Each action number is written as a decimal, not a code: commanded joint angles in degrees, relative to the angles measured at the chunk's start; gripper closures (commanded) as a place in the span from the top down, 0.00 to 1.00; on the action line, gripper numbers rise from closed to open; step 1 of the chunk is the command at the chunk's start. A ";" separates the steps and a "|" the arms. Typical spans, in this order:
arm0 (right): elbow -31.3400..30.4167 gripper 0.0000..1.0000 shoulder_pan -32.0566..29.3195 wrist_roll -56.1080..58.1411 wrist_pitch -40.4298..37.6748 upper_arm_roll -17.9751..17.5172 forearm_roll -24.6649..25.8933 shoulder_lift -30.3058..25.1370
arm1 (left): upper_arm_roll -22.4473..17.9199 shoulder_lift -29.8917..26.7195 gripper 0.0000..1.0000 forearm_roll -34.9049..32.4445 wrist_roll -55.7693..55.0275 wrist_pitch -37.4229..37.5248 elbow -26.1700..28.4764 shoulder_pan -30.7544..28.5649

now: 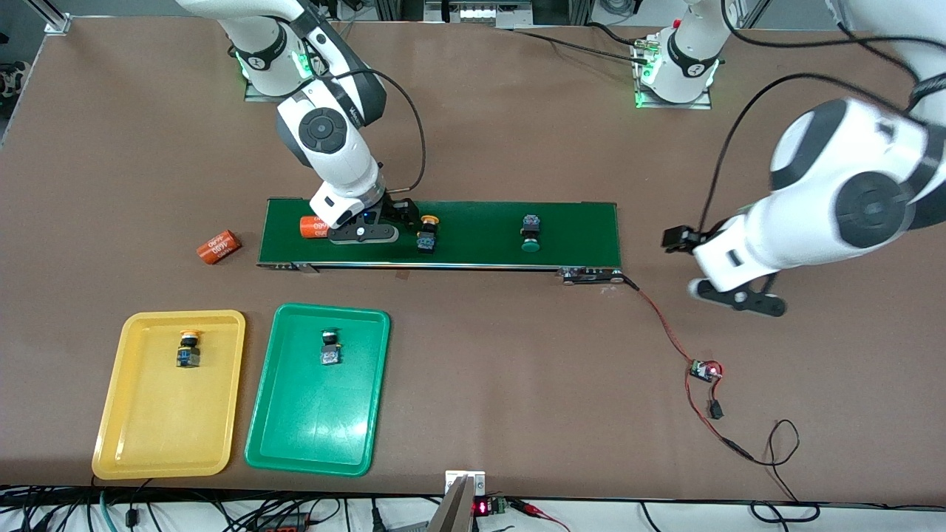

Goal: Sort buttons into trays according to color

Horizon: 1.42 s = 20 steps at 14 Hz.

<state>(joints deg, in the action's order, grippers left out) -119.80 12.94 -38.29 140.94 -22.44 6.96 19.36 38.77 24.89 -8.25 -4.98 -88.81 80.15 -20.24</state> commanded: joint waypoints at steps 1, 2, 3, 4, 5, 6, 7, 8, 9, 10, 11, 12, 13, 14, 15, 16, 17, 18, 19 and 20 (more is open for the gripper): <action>1.06 1.00 1.82 -2.65 -0.22 0.46 -0.81 1.12 | -13.41 -10.09 1.00 6.04 11.44 0.57 3.68 4.39; 1.06 1.00 2.17 -3.62 -0.22 0.73 -0.72 1.20 | -18.59 -12.65 1.00 7.62 12.44 0.48 4.39 7.29; 1.06 1.00 2.26 -3.72 -0.22 0.73 -0.72 1.29 | -23.69 -15.19 1.00 9.29 12.53 0.48 5.09 11.14; 1.06 1.00 2.26 -3.72 -0.31 0.82 -0.72 1.47 | -28.35 -17.83 1.00 9.30 12.45 0.13 6.32 14.92; 1.15 1.00 2.26 -3.72 -0.31 0.90 -0.72 1.56 | -32.66 -20.64 1.00 9.39 11.75 0.04 7.55 18.88; 1.23 1.00 2.26 -3.63 -0.31 0.90 -0.72 1.56 | -36.44 -22.67 1.00 9.22 11.40 0.04 8.78 21.79; 1.24 1.00 2.26 -3.63 -0.40 1.08 -0.81 1.56 | -39.09 -24.87 1.00 9.30 10.87 -0.05 11.40 23.30; 1.24 1.00 2.26 -3.63 -0.49 1.52 -0.81 1.56 | -40.25 -27.15 1.00 9.39 10.95 -1.18 15.34 23.57; 1.15 1.00 2.26 -3.55 -0.49 1.52 -0.81 1.64 | -41.13 -29.87 1.00 8.70 10.95 -4.41 19.47 24.71; 1.15 1.00 2.26 -3.54 -0.49 1.61 -0.81 1.64 | -41.66 -31.46 1.00 8.43 10.95 -5.83 20.82 25.50; 1.15 1.00 2.26 -3.63 -0.49 1.61 -0.81 1.99 | -41.67 -30.96 1.00 7.99 10.87 -4.72 20.22 25.25; 1.15 1.00 2.26 -3.63 -0.49 1.70 -0.81 2.17 | -41.23 -30.26 1.00 7.55 10.78 -4.27 19.35 25.33; 1.15 1.00 2.35 -3.81 -0.49 2.04 -0.81 2.43 | -40.88 -29.81 1.00 6.85 10.69 -4.26 19.08 25.33; 1.15 1.00 2.35 -3.98 -0.49 2.13 -0.81 2.61 | -40.96 -29.64 1.00 5.97 10.43 -4.26 18.47 25.33; 1.15 1.00 2.35 -3.98 -0.49 2.14 -0.81 2.61 | -41.05 -29.46 1.00 6.05 10.25 -4.26 18.46 25.33; 1.15 1.00 2.35 -3.98 -0.49 2.14 -0.81 2.61 | -40.96 -29.46 1.00 6.05 9.12 -4.26 18.28 25.33; 1.15 1.00 2.35 -3.98 -0.49 2.14 -0.81 2.61 | -40.96 -29.55 1.00 5.96 6.41 -4.00 18.28 25.33; 1.15 1.00 2.35 -3.98 -0.49 2.14 -0.81 2.61 | -40.96 -29.46 1.00 6.05 4.29 -3.91 18.37 25.33; 1.23 1.00 2.35 -3.81 -0.49 2.14 -0.81 2.61 | -40.96 -29.20 1.00 6.05 4.27 -4.26 18.28 25.33; 1.32 1.00 2.26 -3.29 -0.49 2.22 -0.81 2.52 | -40.96 -28.76 1.00 6.14 4.19 -4.35 17.67 25.33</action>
<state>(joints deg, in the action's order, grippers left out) -119.51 14.35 -41.41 140.87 -20.91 6.88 21.60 -1.63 -4.12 -0.85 0.92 -92.40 98.15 4.11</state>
